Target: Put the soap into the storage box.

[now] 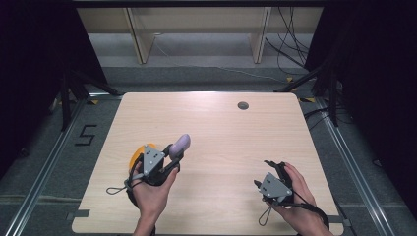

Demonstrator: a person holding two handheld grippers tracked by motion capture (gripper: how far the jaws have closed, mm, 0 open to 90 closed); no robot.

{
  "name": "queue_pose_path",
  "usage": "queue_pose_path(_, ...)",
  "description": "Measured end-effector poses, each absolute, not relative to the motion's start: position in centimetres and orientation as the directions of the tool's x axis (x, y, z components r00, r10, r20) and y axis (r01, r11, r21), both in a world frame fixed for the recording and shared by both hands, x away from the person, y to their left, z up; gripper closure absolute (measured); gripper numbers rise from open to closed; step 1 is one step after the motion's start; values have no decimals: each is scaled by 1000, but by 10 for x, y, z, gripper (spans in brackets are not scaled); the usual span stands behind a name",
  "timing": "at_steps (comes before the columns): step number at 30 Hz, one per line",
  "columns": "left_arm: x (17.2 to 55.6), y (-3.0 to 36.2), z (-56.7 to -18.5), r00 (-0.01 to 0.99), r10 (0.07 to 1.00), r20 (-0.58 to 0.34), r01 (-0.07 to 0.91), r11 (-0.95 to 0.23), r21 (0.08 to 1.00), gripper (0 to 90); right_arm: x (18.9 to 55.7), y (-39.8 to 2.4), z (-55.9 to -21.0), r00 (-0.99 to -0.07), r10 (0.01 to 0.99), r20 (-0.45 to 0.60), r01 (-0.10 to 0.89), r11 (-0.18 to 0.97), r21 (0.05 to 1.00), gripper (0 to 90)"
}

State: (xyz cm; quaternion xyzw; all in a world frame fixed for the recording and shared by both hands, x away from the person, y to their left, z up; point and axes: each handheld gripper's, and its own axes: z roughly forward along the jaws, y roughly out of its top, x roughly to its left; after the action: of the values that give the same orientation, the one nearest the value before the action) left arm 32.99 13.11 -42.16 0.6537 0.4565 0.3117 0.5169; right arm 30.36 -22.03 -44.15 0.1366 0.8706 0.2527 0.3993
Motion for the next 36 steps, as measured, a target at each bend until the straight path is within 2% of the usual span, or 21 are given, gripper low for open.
queue_pose_path(28, 337, 169, -419, 255, 965, -53, 254, -14, 967, 592, 304, -221, -441, -640, 429, -638, 29, 843, 538, 316)
queue_pose_path(36, 343, 185, -426, 189, 980, -63, 262, 11, 965, 593, 304, -221, -441, -642, 429, -636, 32, 843, 537, 317)
